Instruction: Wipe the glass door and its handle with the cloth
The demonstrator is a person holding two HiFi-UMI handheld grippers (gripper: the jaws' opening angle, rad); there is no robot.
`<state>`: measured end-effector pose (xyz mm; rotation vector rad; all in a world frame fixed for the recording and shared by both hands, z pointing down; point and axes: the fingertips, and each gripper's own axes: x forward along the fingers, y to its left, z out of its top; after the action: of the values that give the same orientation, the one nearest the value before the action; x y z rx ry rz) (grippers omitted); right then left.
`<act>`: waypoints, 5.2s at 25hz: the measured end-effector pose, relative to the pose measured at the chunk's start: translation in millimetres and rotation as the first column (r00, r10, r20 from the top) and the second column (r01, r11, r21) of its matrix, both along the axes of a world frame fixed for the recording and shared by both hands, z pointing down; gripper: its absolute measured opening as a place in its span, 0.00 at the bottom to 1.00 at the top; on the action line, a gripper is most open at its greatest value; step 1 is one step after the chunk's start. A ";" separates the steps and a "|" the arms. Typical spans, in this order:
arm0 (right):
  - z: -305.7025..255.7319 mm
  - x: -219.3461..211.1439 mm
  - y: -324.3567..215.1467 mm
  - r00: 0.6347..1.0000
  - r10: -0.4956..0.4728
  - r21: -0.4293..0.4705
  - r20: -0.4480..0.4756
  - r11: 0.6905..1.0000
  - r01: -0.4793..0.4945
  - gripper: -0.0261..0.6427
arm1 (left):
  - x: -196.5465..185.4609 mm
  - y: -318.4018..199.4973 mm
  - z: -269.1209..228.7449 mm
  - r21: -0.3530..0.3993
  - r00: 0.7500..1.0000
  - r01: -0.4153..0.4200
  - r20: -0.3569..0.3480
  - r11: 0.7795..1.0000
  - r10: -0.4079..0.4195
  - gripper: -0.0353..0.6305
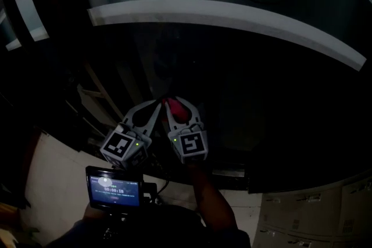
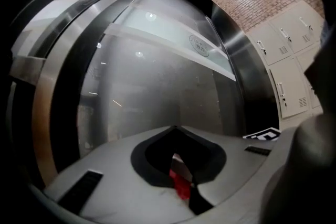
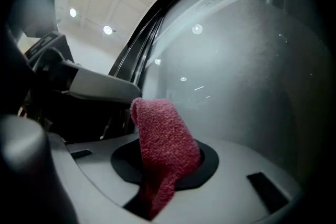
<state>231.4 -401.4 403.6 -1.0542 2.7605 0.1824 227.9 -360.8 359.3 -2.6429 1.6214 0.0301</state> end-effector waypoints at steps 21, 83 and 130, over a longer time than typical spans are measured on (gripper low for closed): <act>26.8 191.0 -1.8 0.945 0.327 -0.038 0.002 0.944 -0.326 0.16 | 90.2 -17.1 9.6 -0.005 0.988 -0.154 -0.020 0.988 0.154 0.07; -87.0 -94.0 260.7 0.993 0.117 0.129 0.008 0.985 -0.117 0.16 | -141.3 205.9 -13.4 0.040 0.996 -0.077 0.040 0.996 0.075 0.07; -382.4 -142.2 122.0 0.947 0.319 0.523 -0.042 0.815 -0.251 0.16 | -235.4 92.2 -131.3 0.108 0.965 -0.263 0.051 0.959 0.258 0.07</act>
<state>89.2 -279.4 21.2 -1.3170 2.4045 1.0001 -7.6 -268.6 228.0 -2.7299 1.2112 0.0792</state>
